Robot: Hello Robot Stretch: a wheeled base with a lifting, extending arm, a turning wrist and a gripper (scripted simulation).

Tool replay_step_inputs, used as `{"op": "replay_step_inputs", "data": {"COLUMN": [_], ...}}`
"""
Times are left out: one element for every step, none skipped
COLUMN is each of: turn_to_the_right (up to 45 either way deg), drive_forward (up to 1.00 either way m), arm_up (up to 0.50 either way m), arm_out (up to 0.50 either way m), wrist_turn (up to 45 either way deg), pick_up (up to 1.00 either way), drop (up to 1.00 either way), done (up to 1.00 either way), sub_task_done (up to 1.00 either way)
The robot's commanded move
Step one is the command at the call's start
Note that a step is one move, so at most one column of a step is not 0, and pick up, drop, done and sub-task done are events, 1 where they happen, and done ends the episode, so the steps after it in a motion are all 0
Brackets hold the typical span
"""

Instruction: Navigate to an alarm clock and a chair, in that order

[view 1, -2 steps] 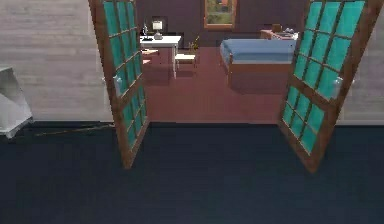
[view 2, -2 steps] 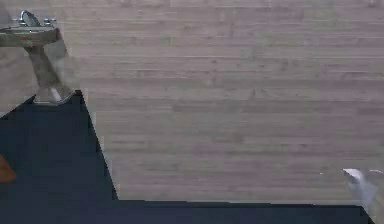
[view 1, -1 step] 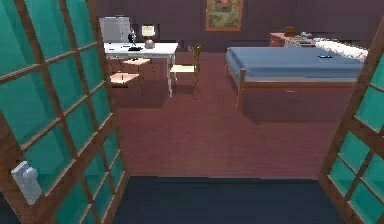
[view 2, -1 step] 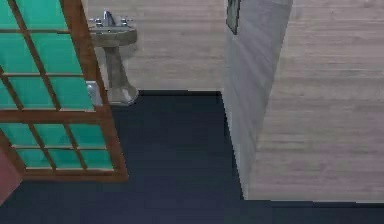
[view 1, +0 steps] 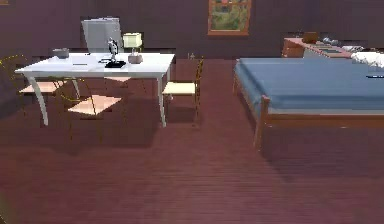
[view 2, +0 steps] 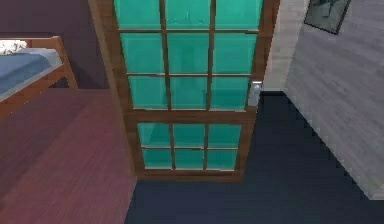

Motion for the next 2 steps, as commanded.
{"op": "replay_step_inputs", "data": {"turn_to_the_right": [0.0,0.0], "drive_forward": [1.0,1.0], "arm_up": [0.0,0.0], "arm_out": [0.0,0.0], "wrist_turn": [0.0,0.0], "pick_up": [0.0,0.0], "drop": [0.0,0.0], "done": [0.0,0.0], "sub_task_done": [0.0,0.0]}}
